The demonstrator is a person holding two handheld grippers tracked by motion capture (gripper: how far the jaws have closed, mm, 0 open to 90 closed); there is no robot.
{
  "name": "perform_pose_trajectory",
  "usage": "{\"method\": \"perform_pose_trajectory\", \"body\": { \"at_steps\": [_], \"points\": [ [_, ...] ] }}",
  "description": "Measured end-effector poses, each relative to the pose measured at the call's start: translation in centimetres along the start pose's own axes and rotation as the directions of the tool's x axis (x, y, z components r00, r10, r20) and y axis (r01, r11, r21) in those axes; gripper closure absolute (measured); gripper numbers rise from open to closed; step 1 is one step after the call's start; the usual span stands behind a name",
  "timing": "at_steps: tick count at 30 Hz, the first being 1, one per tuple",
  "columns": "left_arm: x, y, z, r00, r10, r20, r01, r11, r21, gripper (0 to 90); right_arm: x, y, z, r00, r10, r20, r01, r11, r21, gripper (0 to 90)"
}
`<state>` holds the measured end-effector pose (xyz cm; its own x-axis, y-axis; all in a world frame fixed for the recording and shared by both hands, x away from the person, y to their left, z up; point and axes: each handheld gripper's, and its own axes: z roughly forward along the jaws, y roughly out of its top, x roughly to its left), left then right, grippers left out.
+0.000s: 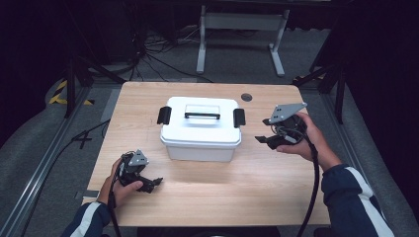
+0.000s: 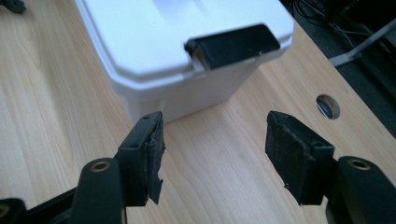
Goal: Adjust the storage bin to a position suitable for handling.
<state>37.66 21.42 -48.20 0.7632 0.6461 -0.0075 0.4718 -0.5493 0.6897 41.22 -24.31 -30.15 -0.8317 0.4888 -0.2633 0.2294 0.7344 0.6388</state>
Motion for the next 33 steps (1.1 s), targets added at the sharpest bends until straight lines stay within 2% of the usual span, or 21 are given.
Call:
{"method": "perform_pose_trajectory", "body": {
  "at_steps": [9,20,28,29,33],
  "points": [
    [0.0,0.0,0.0,1.0,0.001,-0.001,-0.001,1.0,0.0,0.1,-0.3,2.2,0.6,0.999,-0.041,-0.015,0.041,0.999,-0.008,38.0],
    [0.0,0.0,0.0,1.0,0.001,0.0,-0.001,1.0,0.0,0.1,-0.3,4.6,1.8,0.9976,-0.063,-0.028,0.063,0.998,-0.017,37.4],
    [0.0,0.0,0.0,1.0,0.001,-0.001,-0.001,1.0,0.0,0.1,0.2,7.1,2.9,0.9917,-0.12,-0.045,0.12,0.993,-0.009,38.3],
    [0.0,0.0,0.0,1.0,0.001,-0.001,-0.001,1.0,0.001,0.1,0.3,7.6,3.2,0.9913,-0.127,-0.033,0.127,0.992,-0.004,38.0],
    [0.0,0.0,0.0,1.0,0.001,-0.001,-0.001,1.0,0.0,0.1,0.4,8.2,3.6,0.9922,-0.115,-0.048,0.115,0.993,-0.006,37.7]
  ]
}}
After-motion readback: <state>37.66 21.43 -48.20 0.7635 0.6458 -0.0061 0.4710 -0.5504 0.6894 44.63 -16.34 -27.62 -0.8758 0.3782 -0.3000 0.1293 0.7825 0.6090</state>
